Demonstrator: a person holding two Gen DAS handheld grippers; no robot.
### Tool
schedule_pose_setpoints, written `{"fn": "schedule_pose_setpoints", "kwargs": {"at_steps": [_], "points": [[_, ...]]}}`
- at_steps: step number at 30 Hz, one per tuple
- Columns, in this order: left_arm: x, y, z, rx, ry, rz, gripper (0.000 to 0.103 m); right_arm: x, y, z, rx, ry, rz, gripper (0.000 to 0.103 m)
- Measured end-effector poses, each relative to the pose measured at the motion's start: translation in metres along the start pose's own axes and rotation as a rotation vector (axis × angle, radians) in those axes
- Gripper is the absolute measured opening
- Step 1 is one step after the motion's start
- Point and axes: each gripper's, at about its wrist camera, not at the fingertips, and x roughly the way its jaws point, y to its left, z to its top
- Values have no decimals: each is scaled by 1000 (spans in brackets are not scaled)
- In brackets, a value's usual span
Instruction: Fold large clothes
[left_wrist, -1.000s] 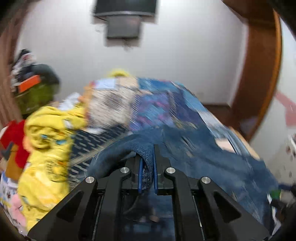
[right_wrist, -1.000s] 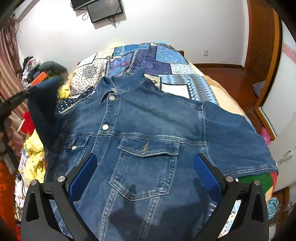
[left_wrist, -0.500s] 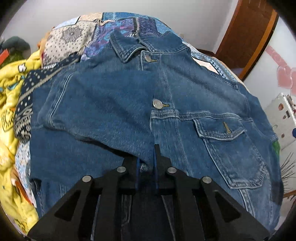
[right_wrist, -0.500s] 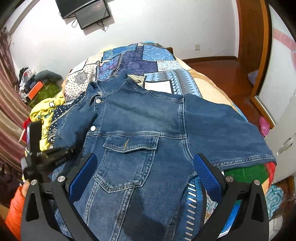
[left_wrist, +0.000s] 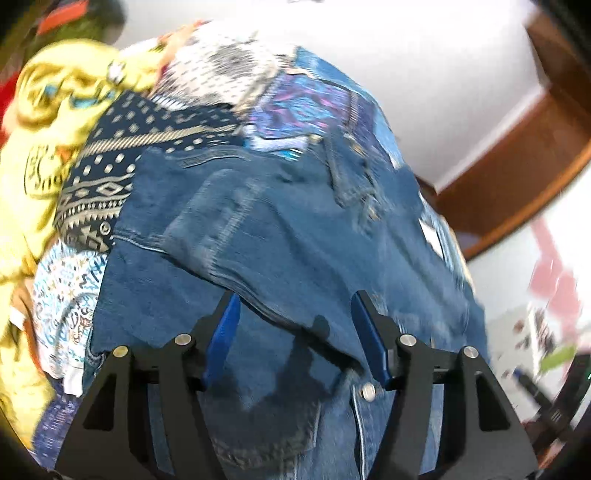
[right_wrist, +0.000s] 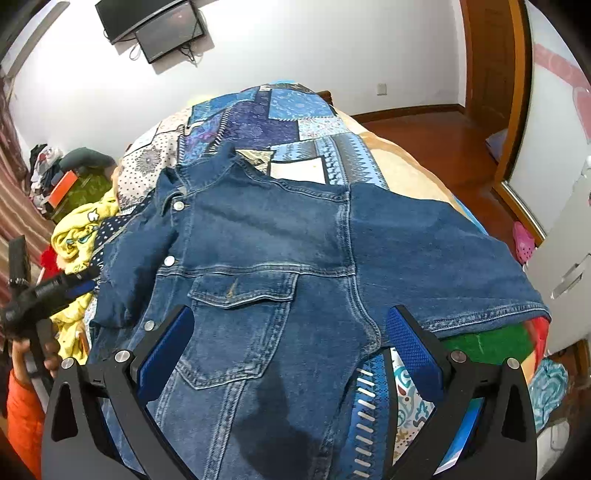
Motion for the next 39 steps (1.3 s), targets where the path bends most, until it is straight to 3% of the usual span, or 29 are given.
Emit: {"fn": "schedule_pose_setpoints", "kwargs": {"at_steps": [7, 14, 18, 24, 30, 34, 39], "points": [[41, 49, 16, -235, 69, -94, 62, 2, -14, 4, 24, 0, -24, 103], [74, 62, 25, -341, 78, -77, 61, 1, -27, 6, 48, 2, -39, 103], [64, 39, 35, -220, 32, 33, 26, -1, -31, 6, 58, 0, -38, 103], [17, -33, 45, 1, -100, 49, 14, -7, -38, 5, 73, -7, -35, 103], [-10, -139, 43, 227, -184, -38, 13, -18, -45, 2, 81, -25, -29, 103], [4, -194, 20, 329, -134, -98, 13, -24, -52, 0, 94, -31, -32, 103], [60, -228, -27, 438, 34, -66, 13, -29, -67, -5, 112, -30, -48, 103]]}}
